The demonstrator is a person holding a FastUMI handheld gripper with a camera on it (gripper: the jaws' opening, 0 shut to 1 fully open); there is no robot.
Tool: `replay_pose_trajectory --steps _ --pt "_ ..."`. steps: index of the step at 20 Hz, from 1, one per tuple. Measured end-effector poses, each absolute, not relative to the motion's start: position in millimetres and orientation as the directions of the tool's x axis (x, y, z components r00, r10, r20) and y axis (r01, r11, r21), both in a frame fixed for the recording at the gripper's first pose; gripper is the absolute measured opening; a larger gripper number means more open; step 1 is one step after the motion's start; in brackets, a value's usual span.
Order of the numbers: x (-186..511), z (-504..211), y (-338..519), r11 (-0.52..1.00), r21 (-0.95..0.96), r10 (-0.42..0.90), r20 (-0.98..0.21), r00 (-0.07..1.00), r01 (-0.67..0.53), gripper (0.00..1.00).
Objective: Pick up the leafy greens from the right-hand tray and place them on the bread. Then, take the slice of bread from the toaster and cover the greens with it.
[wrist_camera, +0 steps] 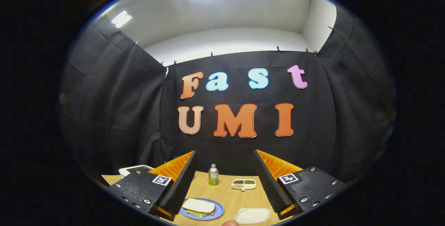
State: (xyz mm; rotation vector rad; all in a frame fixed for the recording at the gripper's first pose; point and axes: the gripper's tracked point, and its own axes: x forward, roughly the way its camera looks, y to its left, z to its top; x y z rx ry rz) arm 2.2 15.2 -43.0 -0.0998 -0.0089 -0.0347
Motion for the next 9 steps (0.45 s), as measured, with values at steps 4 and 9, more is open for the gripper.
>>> replay_pose_trajectory --steps 4,9 --pt "0.8 -41.4 11.7 0.994 -0.104 -0.037 0.017 0.999 0.038 0.96" --pt "0.2 -42.4 12.1 0.992 -0.117 -0.036 0.022 0.999 0.039 0.96"
